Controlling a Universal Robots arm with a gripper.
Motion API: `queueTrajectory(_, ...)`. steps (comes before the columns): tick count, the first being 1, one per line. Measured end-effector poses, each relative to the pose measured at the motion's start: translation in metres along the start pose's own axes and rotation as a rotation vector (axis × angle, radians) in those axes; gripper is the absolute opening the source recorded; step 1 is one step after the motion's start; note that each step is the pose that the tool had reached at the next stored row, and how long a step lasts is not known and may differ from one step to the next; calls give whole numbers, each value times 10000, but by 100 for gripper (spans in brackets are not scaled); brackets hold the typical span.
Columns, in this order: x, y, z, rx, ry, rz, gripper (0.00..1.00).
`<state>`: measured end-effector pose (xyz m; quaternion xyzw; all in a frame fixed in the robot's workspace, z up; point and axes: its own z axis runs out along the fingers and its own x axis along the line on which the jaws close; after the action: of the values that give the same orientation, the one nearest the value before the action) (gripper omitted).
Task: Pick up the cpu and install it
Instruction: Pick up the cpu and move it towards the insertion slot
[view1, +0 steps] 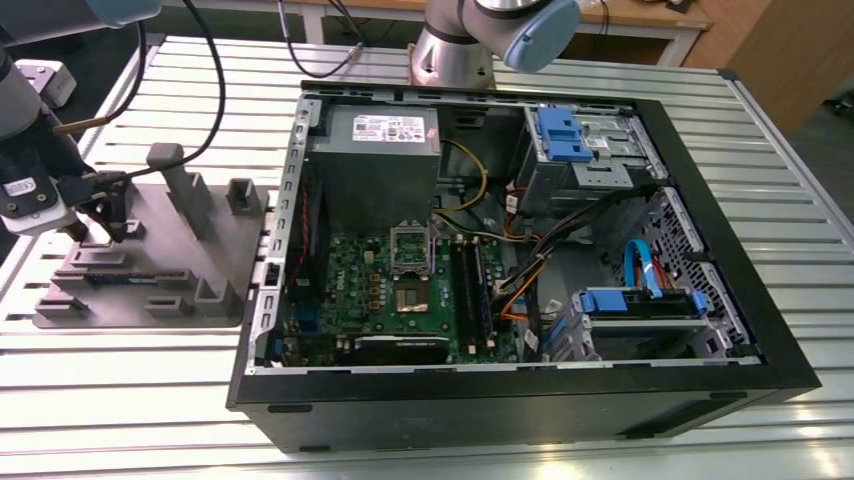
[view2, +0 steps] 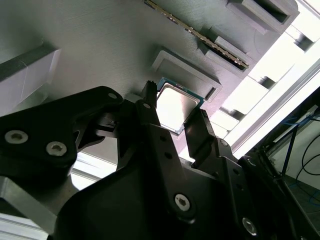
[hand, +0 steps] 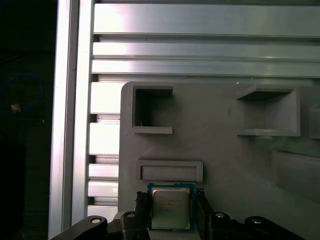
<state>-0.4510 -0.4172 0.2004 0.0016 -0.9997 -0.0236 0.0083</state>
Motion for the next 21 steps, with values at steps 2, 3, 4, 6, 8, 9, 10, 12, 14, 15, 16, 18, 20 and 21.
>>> queueTrajectory(2,0,0,0,0,0,0,47)
queueTrajectory(3,0,0,0,0,0,0,47)
queueTrajectory(4,0,0,-1,0,1,0,47)
queueTrajectory(6,0,0,-1,0,1,0,47)
queueTrajectory(8,0,0,-1,0,1,0,47)
queueTrajectory(9,0,0,-1,0,1,0,47)
queueTrajectory(10,0,0,-3,0,1,0,47)
queueTrajectory(12,1,1,-27,2,4,0,47)
queueTrajectory(14,1,3,-65,1,1,0,47)
queueTrajectory(15,2,4,-86,1,1,0,47)
queueTrajectory(16,2,5,-108,1,2,0,47)
queueTrajectory(18,3,7,-158,1,0,0,47)
queueTrajectory(20,4,10,-225,0,-4,0,47)
queueTrajectory(21,4,12,-267,-1,-8,-1,47)
